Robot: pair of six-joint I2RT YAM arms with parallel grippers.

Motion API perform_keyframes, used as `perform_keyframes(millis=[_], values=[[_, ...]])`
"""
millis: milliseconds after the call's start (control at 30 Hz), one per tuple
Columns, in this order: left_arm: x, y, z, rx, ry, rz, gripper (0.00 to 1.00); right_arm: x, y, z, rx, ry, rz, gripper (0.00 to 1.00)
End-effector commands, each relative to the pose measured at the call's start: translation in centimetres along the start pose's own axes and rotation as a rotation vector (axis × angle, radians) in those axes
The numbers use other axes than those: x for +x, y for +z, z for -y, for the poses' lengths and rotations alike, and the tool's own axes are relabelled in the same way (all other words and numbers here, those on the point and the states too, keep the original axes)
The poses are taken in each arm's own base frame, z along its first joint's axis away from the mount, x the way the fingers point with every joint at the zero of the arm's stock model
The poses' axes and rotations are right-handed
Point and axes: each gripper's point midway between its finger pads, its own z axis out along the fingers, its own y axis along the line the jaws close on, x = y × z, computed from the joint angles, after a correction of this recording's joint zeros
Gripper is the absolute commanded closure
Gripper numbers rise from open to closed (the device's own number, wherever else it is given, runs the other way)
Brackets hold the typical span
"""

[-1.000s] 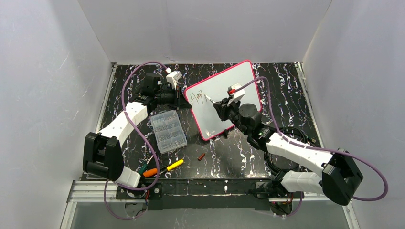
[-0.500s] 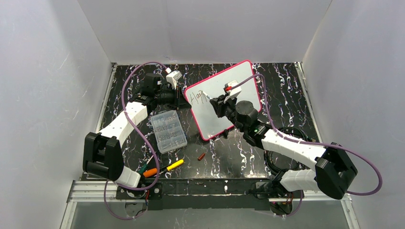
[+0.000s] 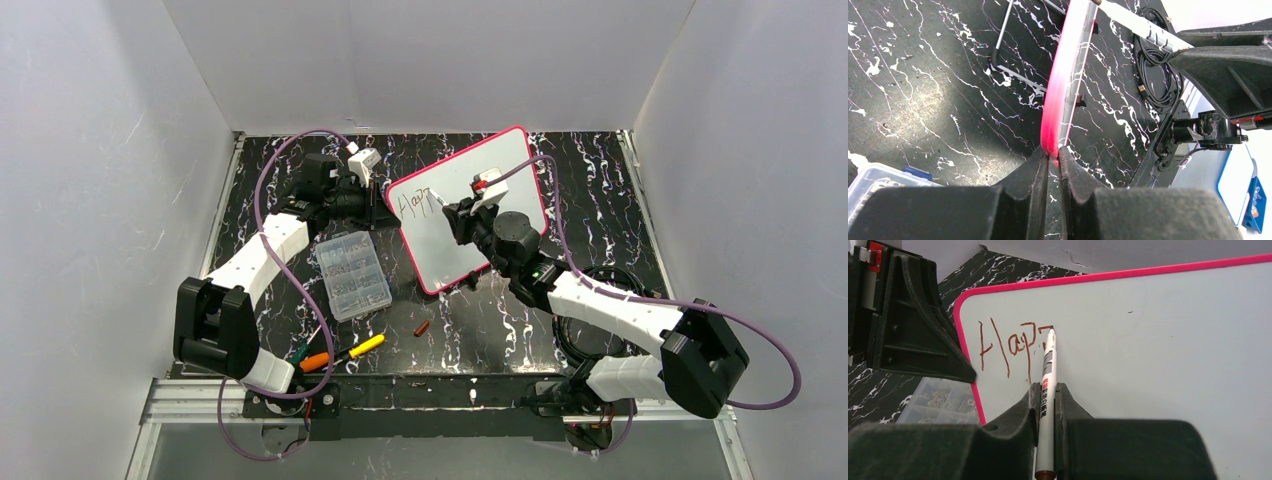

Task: Write a sentence on the whiteboard

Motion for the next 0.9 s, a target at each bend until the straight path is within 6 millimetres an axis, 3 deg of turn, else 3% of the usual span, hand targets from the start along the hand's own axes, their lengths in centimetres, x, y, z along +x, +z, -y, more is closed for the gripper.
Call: perform_keyframes(millis=[0,433,867], values=[[-0.3,-0.8,1.9,0.037,0.039,-0.002,1.0,-1.4,-0.2,0.8,0.039,-0.008,0.039,0.99],[-0.3,-0.9,1.9,0.038,0.039,-0.001,1.0,0.5,-1.3,0.7,0.014,0.0,-0.014,0.99],[-0.3,-0.9,1.9,0.038,0.04,-0.001,1.0,0.9,-1.2,-0.8,-0.062,-0.006,-0.033,0.99]])
